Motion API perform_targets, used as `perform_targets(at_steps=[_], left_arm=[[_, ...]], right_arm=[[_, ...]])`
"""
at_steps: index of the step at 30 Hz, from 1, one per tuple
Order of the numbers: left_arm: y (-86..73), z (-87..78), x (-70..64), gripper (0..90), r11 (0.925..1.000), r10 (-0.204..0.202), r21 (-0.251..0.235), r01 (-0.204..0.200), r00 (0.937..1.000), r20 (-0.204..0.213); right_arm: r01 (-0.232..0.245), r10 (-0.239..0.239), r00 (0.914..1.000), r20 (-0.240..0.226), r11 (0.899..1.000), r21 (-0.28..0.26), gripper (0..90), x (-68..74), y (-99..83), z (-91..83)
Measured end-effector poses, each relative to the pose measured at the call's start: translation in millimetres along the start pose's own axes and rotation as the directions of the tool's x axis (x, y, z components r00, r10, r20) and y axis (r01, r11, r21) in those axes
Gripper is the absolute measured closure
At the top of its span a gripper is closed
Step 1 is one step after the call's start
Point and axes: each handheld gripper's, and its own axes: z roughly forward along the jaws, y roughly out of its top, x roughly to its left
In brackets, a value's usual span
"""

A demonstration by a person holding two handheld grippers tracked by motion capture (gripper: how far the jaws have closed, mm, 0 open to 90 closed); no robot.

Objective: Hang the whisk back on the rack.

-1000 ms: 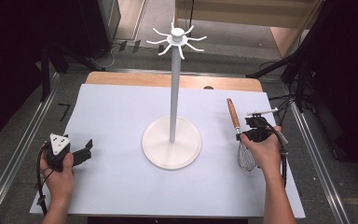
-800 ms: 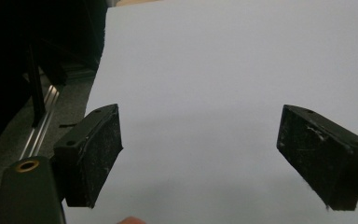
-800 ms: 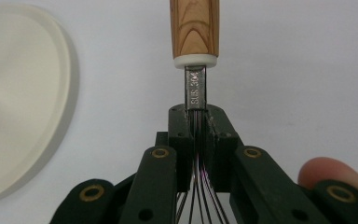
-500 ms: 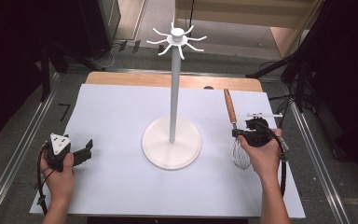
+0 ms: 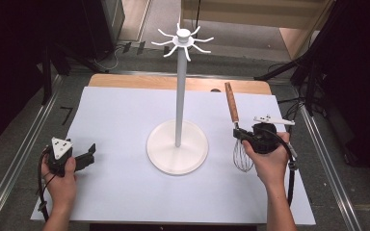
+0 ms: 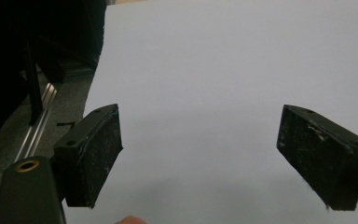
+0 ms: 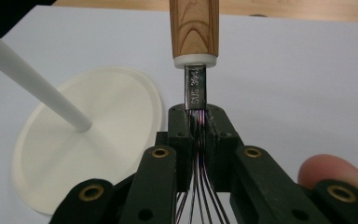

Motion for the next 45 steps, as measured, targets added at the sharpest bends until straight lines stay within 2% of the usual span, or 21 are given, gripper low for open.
perform_targets(at_steps=[7,15,18,21,22,23,24,28,30,32,39,43,44,45], left_arm=[[0.2,0.5,-0.2,14.8,1.0,-0.001,0.004,0.001,1.0,-0.002],[0.4,0.5,-0.3,14.7,1.0,-0.001,0.008,0.001,1.0,-0.002],[0.1,0.3,-0.3,14.8,1.0,0.0,0.002,0.0,1.0,-0.001],[0.0,-0.1,-0.3,14.8,1.0,0.0,0.0,0.0,1.0,0.0],[-0.1,-0.3,-0.1,14.9,1.0,0.001,-0.001,-0.001,1.0,0.001],[-0.1,-0.5,-0.1,14.9,1.0,0.002,-0.003,-0.002,1.0,0.001],[-0.2,-0.6,-0.1,15.0,1.0,0.0,-0.006,0.0,1.0,0.0],[0.0,-0.2,-0.1,14.9,1.0,0.0,0.0,0.0,1.0,0.001],[0.1,-0.1,-0.6,14.9,1.0,0.002,0.002,-0.002,1.0,0.0],[-0.1,-0.1,-0.8,15.0,1.0,0.002,-0.003,-0.002,1.0,-0.001],[0.0,-0.5,-0.1,15.0,1.0,0.002,-0.001,-0.002,1.0,0.002],[0.1,-0.1,-0.3,15.0,1.0,0.002,0.002,-0.002,1.0,0.002],[0.2,0.0,-0.3,14.9,1.0,0.002,0.004,-0.002,1.0,0.001],[0.1,0.1,-0.3,14.9,1.0,0.001,0.004,-0.001,1.0,0.001]], right_arm=[[0.04,-0.042,0.9985,-0.036,0.997,-0.06,83.5,15.1,1.5,-5.1],[0.049,-0.057,0.9961,-0.068,0.992,-0.114,83.5,24.1,2.4,-10.2],[0.053,-0.066,0.9947,-0.079,0.986,-0.159,83.5,29.2,4.9,-17.4],[0.05,-0.067,0.9935,-0.092,0.983,-0.175,83.5,31.6,6.7,-21.0],[0.047,-0.069,0.9921,-0.105,0.979,-0.201,83.5,34.1,8.4,-24.6],[0.047,-0.069,0.9921,-0.105,0.979,-0.201,83.5,34.1,8.4,-24.6],[0.053,-0.08,0.9903,-0.114,0.973,-0.225,83.5,36.5,10.2,-28.3],[0.062,-0.095,0.9883,-0.12,0.965,-0.253,83.5,40.5,12.0,-34.2],[0.067,-0.107,0.9862,-0.127,0.957,-0.283,83.5,43.0,13.3,-39.5],[0.069,-0.109,0.9859,-0.127,0.955,-0.289,83.5,43.8,13.6,-41.0],[0.08,-0.134,0.9818,-0.134,0.934,-0.348,83.5,49.4,14.7,-47.2],[0.08,-0.14,0.98,-0.141,0.928,-0.363,83.5,51.0,14.1,-49.2],[0.085,-0.15,0.9779,-0.145,0.921,-0.379,83.5,52.1,14.2,-50.2],[0.085,-0.15,0.9779,-0.145,0.921,-0.379,83.5,52.1,14.2,-50.2]])
